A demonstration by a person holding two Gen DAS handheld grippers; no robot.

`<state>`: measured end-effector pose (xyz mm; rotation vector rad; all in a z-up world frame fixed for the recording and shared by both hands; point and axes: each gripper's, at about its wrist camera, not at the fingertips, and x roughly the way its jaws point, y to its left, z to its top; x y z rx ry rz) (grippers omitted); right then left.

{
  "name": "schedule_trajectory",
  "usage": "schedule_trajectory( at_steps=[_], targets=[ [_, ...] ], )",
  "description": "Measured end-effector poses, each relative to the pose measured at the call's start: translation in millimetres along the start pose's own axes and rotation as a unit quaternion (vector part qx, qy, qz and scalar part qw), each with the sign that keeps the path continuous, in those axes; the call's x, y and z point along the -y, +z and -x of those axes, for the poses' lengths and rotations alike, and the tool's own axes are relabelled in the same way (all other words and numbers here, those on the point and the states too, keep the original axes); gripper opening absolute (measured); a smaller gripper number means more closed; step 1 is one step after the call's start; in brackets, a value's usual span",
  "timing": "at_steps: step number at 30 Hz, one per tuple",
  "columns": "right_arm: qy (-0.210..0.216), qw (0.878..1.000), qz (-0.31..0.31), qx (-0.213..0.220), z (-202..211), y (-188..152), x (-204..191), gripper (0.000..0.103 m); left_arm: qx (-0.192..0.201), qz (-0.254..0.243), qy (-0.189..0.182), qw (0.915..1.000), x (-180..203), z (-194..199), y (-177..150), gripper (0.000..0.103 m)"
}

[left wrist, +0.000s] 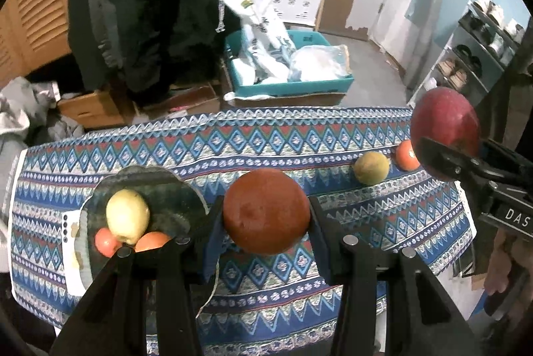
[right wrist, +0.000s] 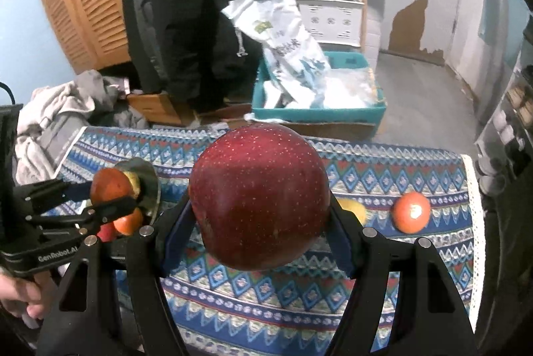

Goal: Organize fruits
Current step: 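Carry the orange with the left tool to the bowl while the right tool carries the apple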

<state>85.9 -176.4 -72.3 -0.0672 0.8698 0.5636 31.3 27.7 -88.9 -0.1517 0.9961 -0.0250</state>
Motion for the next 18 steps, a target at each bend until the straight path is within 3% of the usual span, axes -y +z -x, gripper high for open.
schedule_trajectory(
  at_steps=[18],
  targets=[
    [0.054, 0.997, 0.048, -0.032, -59, 25, -87, 0.072, -0.01, 0.074, 0.029, 0.9968, -88, 4, -23, 0.048]
  ],
)
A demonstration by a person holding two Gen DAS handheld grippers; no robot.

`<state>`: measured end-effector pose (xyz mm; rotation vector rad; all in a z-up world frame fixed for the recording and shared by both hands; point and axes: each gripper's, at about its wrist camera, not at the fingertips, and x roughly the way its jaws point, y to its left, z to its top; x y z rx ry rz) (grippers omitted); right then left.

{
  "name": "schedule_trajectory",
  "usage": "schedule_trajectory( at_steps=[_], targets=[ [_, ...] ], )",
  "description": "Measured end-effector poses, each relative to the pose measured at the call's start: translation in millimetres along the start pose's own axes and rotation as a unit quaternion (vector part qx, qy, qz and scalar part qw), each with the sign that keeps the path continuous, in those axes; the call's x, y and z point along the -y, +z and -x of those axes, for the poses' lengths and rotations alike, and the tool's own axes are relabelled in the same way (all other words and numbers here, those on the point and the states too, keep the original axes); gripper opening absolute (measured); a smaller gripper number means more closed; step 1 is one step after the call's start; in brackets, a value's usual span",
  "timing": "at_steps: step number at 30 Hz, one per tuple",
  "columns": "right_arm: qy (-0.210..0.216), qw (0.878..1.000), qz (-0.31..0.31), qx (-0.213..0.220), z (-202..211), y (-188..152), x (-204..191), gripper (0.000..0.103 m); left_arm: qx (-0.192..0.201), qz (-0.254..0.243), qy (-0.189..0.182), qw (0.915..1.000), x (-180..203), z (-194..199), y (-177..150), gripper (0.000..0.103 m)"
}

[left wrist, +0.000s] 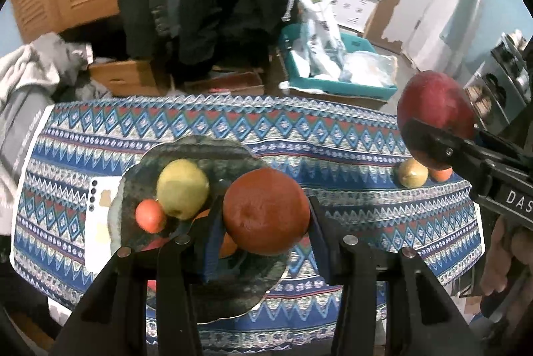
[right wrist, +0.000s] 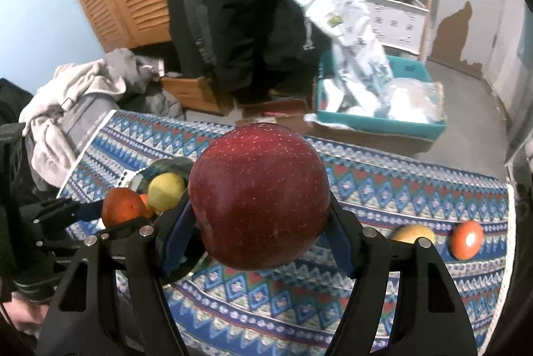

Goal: Organize fruits
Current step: 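Carry the orange with the left tool to the bowl while the right tool carries the apple, then open the right tool to drop the apple in the bowl while the left tool releases the orange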

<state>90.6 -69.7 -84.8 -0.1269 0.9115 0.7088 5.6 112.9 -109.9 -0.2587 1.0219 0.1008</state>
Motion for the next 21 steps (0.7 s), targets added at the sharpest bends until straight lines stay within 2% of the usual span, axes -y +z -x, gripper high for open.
schedule_trajectory(
  at_steps=[8, 15, 21],
  targets=[
    [0.021, 0.999, 0.023, -0.027, -35, 5, -35, 0.072, -0.022, 0.039, 0.02, 0.9988, -45, -19, -6, 0.048],
    [0.033, 0.997, 0.033, -0.053, -64, 5, -55, 0.072, -0.045, 0.079, 0.01, 0.9959, -74, -38, -10, 0.048],
    [0.041, 0.995, 0.042, -0.076, -87, 1, -66, 0.072, -0.066, 0.084, 0.009, 0.9943, -83, -54, -15, 0.048]
  ],
)
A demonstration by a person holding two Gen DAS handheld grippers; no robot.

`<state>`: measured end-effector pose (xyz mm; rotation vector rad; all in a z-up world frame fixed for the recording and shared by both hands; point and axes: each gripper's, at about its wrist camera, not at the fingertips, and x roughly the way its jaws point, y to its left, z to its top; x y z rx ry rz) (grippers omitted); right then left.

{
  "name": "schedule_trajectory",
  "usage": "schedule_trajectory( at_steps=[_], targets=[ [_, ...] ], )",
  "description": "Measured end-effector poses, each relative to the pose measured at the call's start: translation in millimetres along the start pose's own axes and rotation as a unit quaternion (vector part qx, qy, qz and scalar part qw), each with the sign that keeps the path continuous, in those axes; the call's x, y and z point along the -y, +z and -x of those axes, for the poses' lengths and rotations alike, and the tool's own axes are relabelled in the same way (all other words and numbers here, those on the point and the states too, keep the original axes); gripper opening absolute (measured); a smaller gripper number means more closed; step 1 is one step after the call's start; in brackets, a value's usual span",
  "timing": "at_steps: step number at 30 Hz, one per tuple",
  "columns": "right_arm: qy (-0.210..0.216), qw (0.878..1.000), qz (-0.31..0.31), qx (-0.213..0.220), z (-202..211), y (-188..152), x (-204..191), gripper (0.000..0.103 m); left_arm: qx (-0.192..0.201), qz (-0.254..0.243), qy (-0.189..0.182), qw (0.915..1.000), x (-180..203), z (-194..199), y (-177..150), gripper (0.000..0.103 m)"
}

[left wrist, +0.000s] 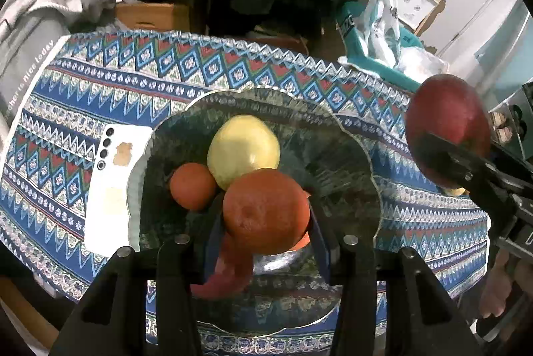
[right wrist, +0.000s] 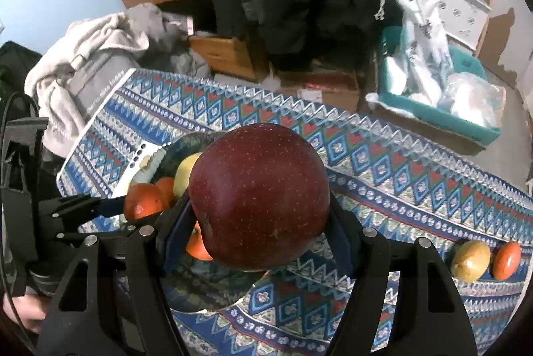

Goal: Organize fruits
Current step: 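Open the right tool to drop the apple in the bowl while the left tool releases the orange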

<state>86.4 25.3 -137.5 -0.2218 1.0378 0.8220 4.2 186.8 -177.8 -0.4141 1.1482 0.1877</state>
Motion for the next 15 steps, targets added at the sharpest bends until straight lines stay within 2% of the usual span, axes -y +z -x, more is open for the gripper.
schedule_trajectory(
  at_steps=[9, 15],
  targets=[
    [0.006, 1.0, 0.004, -0.028, -29, 0, -9, 0.072, -0.024, 0.008, 0.003, 0.9997, -10, -18, 1, 0.048],
    [0.019, 0.999, -0.003, -0.046, -46, -1, -11, 0.072, -0.014, 0.019, 0.005, 0.9997, -17, -18, 6, 0.048]
  ],
)
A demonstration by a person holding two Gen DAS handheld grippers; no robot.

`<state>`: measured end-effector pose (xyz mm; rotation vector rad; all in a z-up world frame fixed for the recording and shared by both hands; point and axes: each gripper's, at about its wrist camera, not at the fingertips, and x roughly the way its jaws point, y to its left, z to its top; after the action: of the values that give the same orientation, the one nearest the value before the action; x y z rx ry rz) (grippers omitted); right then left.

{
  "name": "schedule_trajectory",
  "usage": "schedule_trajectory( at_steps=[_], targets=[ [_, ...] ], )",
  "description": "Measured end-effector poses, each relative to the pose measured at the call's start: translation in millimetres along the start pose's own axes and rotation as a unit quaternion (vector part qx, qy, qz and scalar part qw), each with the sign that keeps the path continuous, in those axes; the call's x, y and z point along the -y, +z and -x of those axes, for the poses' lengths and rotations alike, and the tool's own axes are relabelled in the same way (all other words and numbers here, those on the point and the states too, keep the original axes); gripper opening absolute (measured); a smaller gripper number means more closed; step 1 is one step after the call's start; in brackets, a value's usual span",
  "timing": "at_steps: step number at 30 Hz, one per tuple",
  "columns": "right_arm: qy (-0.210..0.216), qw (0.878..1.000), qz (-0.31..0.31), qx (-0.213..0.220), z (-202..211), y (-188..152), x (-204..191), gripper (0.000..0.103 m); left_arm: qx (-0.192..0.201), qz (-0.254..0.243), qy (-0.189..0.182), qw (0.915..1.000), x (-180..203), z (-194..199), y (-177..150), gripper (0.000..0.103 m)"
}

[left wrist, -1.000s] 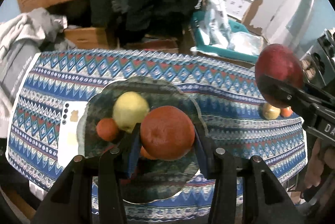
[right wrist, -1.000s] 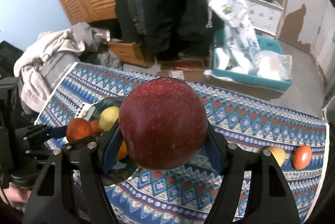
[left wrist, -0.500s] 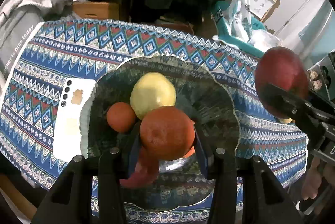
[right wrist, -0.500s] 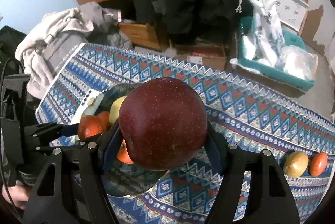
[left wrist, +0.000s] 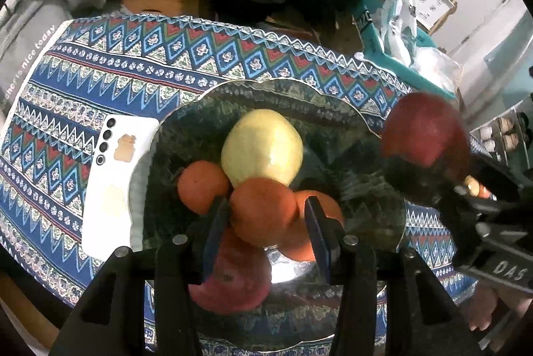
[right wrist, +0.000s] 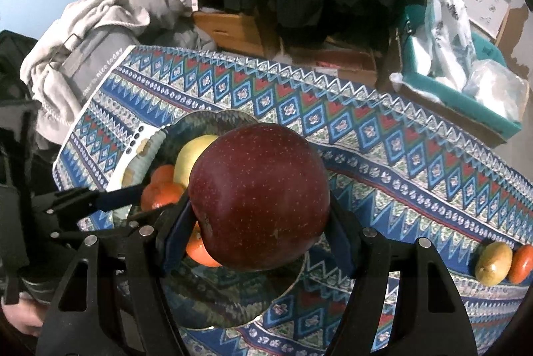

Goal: Organize fruits
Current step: 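Open the right tool to drop the apple in the bowl while the left tool releases the orange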

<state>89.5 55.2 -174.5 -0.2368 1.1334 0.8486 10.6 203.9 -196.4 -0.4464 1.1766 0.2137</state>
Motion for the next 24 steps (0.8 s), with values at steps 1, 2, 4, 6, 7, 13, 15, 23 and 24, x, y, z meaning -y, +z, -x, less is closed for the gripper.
schedule_trajectory(
  at_steps=[1, 2, 4, 6, 7, 13, 15, 23, 24],
  targets=[
    [0.006, 1.0, -0.004, -0.004, -4, 0, 1, 0.072, -0.004, 0.003, -0.005, 1.0, -1, -1, 1, 0.048],
    [0.011, 1.0, -0.009, -0.009, -8, 0, 2, 0.072, -0.006, 0.006, -0.008, 0.9999, -3, -1, 1, 0.048],
    [0.013, 1.0, -0.013, -0.016, -14, 0, 3, 0.072, -0.009, 0.011, -0.007, 0.9999, -5, -1, 0, 0.05],
    [0.013, 1.0, -0.015, -0.021, -19, 0, 3, 0.072, -0.009, 0.005, 0.0, 1.0, -5, -1, 0, 0.055],
    [0.013, 1.0, -0.014, -0.024, -22, 0, 3, 0.072, -0.008, 0.001, 0.004, 1.0, -5, 0, -1, 0.058],
    [0.014, 0.999, -0.018, -0.035, -32, 0, 3, 0.072, 0.0, -0.009, 0.026, 0.9996, -10, 1, -3, 0.075],
    [0.016, 0.999, -0.02, -0.04, -34, 0, 4, 0.072, 0.001, -0.008, 0.029, 0.9995, -10, 1, -3, 0.077],
    [0.018, 0.998, -0.032, -0.042, -36, -2, 10, 0.073, 0.0, -0.008, 0.032, 0.9995, -8, -1, -3, 0.077],
    [0.023, 0.998, -0.034, -0.037, -34, -1, 11, 0.071, -0.002, -0.006, 0.033, 0.9994, -8, -1, -3, 0.078]
  ],
)
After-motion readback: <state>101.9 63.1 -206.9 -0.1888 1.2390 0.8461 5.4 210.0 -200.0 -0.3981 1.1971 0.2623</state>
